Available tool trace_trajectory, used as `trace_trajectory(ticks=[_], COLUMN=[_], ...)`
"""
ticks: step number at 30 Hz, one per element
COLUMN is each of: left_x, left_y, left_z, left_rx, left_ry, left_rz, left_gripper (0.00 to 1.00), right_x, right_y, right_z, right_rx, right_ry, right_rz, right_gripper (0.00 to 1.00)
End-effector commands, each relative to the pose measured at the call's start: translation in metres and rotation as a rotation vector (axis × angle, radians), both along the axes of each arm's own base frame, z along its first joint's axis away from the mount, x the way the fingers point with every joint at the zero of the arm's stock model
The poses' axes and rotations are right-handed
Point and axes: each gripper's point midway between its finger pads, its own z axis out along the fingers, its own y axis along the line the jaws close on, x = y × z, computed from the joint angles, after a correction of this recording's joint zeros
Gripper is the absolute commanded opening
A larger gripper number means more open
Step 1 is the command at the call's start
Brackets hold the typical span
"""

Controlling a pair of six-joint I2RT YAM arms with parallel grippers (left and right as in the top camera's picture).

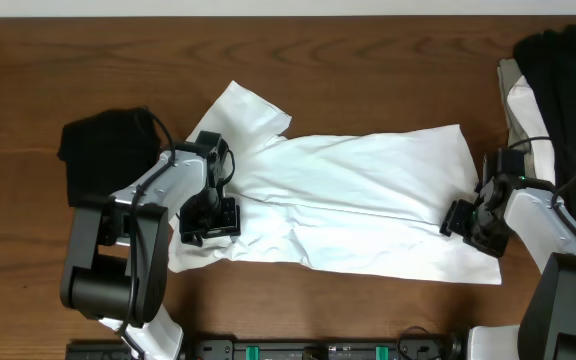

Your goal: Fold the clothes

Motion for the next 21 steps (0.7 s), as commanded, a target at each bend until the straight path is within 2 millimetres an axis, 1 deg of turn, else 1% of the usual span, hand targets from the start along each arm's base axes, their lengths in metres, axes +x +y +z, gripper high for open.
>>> trace_trajectory(ticks=[1,4,8,17,21], left_x=[-0.012,-0.017,-0.021,-0.025,-0.020], left_y=[0.035,0.044,0.045,0.045,0.041], left_z=[-0.015,-0.012,-0.010,-0.008,-0.002], left_rx=[0.193,0.244,0.249,0.245,0.228], left_ry=[0.056,0.074,0.094,0.112,0.085], left_rz=[-0.023,-0.042,-0.045,-0.045,-0.038], left_gripper=[0.66,0.66,0.67,0.66,0.66], right_x=[0.001,0.005,0.006,0.012,0.019], right_y=[-0.025,-0.039,-0.052,-0.055,-0.057], right_z=[0.003,0.003,0.004,0.005,0.008], right_rx=[-0.073,-0.088,-0.095,-0.104,-0.108], right_ry=[-0.025,-0.052,-0.072,-0.098,-0.124], right_rz=[-0.071,-0.117,-0.136,-0.115,-0.115], right_gripper=[0.71,0.72,0.72,0.73,0.73])
